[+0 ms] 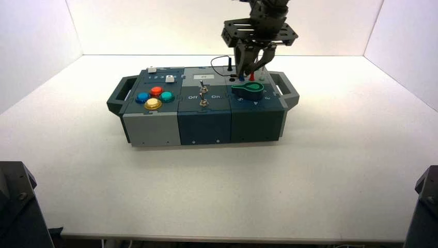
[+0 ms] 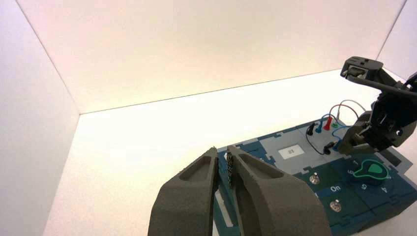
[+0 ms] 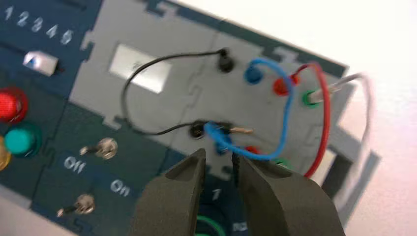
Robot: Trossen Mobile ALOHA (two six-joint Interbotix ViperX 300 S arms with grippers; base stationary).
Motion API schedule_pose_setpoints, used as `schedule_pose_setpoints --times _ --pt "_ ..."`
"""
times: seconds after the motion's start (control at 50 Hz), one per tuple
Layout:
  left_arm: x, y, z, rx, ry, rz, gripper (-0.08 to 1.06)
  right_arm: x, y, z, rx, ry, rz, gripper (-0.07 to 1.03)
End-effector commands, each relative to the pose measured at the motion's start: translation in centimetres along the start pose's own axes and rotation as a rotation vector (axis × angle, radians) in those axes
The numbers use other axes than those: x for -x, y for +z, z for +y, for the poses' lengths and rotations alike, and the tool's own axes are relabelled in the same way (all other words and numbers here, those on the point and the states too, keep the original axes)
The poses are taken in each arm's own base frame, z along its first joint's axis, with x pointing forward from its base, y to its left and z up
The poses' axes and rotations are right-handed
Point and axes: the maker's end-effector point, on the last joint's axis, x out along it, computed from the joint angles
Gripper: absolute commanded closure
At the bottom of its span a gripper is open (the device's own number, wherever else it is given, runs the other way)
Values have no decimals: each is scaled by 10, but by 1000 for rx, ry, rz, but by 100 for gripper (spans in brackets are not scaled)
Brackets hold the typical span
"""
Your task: Pull the blue wire.
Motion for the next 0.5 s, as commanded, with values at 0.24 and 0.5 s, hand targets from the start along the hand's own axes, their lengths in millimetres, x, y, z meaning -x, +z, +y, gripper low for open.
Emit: schedule_pose_setpoints --times 0.24,0.5 --pt "2 10 0 0 -1 -29 86 11 24 -3 -7 -1 -61 65" --pt "2 10 0 1 -1 -28 86 6 29 -3 -10 0 -55 65"
